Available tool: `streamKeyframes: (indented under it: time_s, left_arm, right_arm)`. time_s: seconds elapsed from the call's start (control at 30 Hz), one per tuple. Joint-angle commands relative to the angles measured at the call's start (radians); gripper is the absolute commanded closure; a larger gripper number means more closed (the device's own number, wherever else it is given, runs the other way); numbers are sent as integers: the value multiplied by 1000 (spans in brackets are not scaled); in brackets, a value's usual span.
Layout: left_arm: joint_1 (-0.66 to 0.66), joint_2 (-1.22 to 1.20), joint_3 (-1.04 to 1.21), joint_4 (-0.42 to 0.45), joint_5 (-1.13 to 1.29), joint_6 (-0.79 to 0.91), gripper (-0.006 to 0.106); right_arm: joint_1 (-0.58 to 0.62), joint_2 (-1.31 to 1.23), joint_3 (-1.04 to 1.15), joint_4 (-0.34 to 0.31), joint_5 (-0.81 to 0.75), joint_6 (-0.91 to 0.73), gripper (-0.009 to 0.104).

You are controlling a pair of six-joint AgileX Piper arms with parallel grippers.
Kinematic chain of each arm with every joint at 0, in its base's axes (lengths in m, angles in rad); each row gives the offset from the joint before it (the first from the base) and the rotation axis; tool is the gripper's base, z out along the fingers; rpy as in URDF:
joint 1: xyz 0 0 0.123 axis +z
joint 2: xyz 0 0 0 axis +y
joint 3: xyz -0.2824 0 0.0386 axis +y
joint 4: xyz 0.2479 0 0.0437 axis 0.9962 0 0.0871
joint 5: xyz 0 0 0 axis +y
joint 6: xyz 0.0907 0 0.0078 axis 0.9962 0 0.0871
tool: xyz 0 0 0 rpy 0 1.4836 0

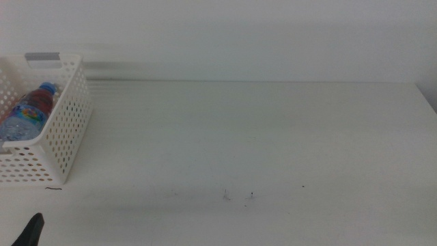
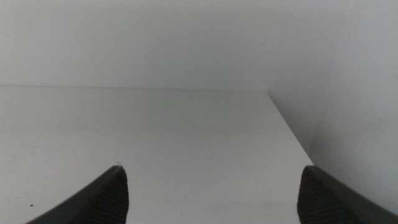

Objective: Use arms to grab the bottles and put them into the dustbin to the left of the table.

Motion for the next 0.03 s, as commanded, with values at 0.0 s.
streamKeyframes:
  time_s: [0.0]
  left_arm:
    - [1, -4, 0, -7, -13, -7, 7]
  right_arm:
    - [-8, -5, 4, -9, -9, -4, 4]
